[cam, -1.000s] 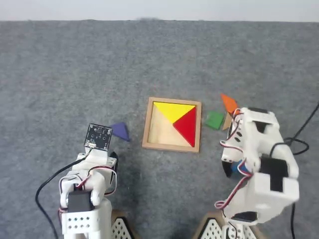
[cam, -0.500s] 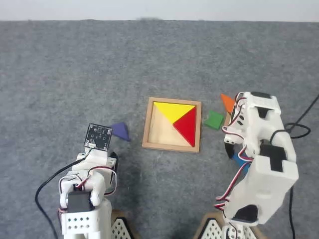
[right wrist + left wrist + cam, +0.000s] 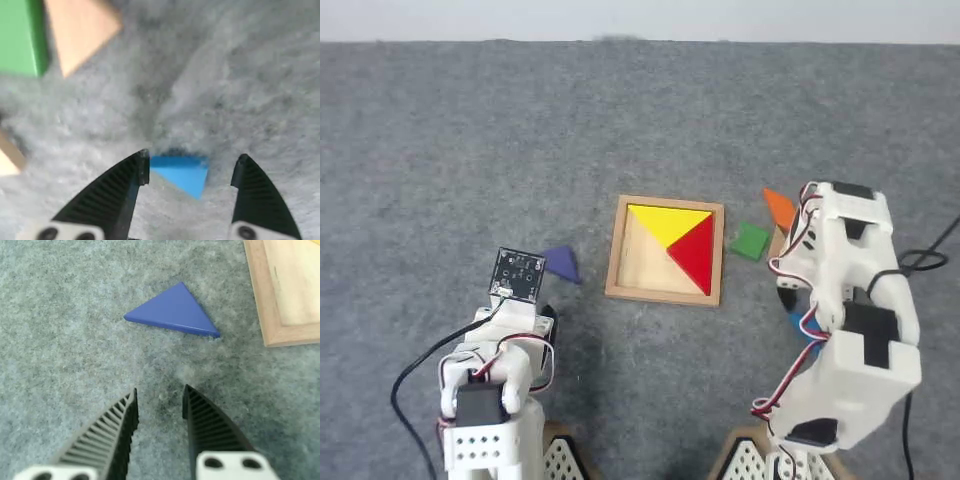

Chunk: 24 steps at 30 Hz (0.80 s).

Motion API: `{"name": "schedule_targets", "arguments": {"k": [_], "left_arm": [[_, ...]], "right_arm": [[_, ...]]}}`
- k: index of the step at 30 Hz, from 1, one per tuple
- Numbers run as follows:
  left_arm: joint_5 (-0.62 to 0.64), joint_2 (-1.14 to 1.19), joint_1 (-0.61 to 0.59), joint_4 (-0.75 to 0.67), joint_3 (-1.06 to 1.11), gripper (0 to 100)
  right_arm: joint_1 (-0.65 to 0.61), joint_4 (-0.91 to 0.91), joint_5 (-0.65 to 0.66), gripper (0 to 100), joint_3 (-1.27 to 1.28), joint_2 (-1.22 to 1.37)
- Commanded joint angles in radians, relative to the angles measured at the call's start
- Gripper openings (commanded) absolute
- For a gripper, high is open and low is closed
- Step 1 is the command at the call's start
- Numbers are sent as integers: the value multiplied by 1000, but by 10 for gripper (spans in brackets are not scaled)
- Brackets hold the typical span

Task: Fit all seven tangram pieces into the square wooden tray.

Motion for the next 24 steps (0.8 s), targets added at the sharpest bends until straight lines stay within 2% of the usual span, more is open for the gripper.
{"name": "schedule_targets", "arguments": {"k": [1, 7, 15, 19, 24], "left_arm": [[9, -20, -6, 5, -15, 141], [9, -20, -6, 5, -15, 141], [9, -20, -6, 5, -15, 141], [9, -20, -6, 5, -15, 141], [9, -20, -6, 5, -15, 141]], "right_arm": [[19, 4, 117, 284, 17, -71], [-8, 82, 295, 284, 51, -71], [-19, 81, 295, 278, 112, -77], [-22, 64, 293, 213, 132, -76], [-22, 15, 238, 203, 132, -74]]}}
